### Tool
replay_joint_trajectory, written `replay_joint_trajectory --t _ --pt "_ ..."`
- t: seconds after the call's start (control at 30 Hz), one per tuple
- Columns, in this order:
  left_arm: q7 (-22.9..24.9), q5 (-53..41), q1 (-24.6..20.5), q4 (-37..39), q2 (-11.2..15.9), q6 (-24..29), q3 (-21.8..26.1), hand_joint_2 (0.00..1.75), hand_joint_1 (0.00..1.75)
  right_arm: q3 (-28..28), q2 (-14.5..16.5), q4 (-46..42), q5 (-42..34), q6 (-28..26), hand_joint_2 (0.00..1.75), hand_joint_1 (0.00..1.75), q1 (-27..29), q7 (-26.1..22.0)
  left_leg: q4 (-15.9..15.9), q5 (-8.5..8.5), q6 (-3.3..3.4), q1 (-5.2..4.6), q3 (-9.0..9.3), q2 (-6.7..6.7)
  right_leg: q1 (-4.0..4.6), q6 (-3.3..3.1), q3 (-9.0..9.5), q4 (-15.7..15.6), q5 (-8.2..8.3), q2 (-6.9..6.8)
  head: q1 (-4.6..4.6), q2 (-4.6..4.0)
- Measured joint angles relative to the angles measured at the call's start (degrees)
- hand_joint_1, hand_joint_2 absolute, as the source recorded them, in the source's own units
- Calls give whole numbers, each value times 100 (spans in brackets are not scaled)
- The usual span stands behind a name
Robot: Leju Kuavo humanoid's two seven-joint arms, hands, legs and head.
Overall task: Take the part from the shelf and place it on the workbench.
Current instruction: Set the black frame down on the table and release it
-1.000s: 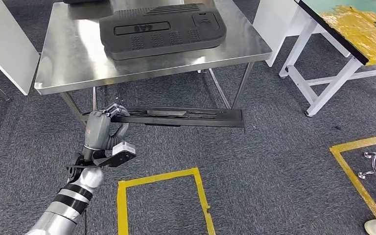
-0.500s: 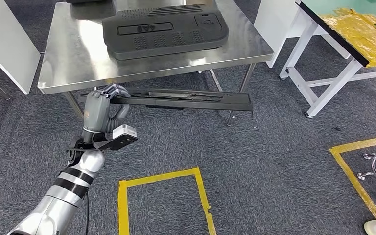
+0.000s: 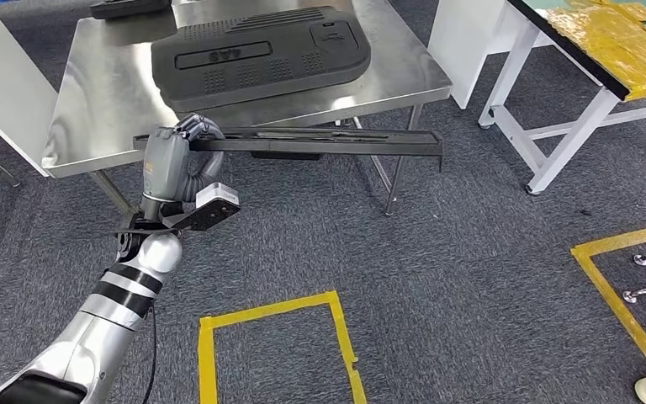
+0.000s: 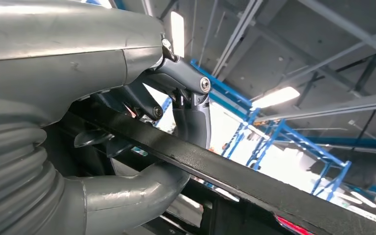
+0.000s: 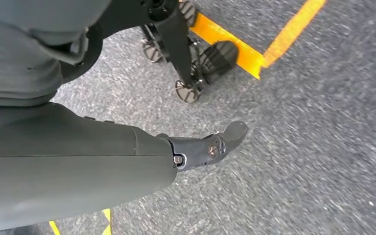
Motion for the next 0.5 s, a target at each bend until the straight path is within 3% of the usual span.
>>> replay_joint_trajectory --t 0.07,0.1,0.13,0.2,0.23,0.27,0.4,0.43,0.5 --pt "23 3 -38 59 12 -1 -23 175 175 1 4 0 10 0 0 0 -4 0 764 -226 11 -10 -448 -8 44 -72 84 1 -67 15 0 0" --pt "35 4 -44 92 20 0 -33 175 175 1 7 0 17 0 0 0 -4 1 937 -193 20 -12 -595 -9 63 -88 137 2 -107 30 0 0" --pt "44 5 -48 120 31 0 -41 175 175 2 9 0 22 0 0 0 -3 2 874 -30 37 -13 -629 -9 75 -92 203 3 -152 48 -1 0" --pt "58 8 -78 170 52 0 -51 175 175 4 14 0 31 0 0 0 -2 10 215 513 87 -15 -435 -10 87 -68 354 2 -264 82 -2 0" --pt "61 11 -106 196 63 0 -54 175 175 5 17 1 33 0 0 0 -4 15 -131 710 106 -27 -278 -12 109 -42 414 4 -320 91 4 0" --pt "62 15 -140 218 71 0 -56 175 175 5 19 1 37 0 0 0 -9 21 -402 796 122 -39 -146 -15 121 -12 445 4 -364 96 9 0" --pt "80 18 -221 265 82 6 -69 175 175 8 21 1 60 0 0 0 -38 35 -681 691 192 -70 31 -36 127 94 444 50 -378 79 16 0" --pt "86 18 -238 273 86 9 -72 175 175 10 25 1 69 0 0 0 -39 39 -705 675 221 -56 70 -39 125 114 349 196 -378 60 19 0" --pt "90 20 -269 290 91 14 -79 175 175 13 32 0 83 0 0 0 -49 43 -741 636 264 -33 133 -45 108 151 -87 810 -456 18 32 0"
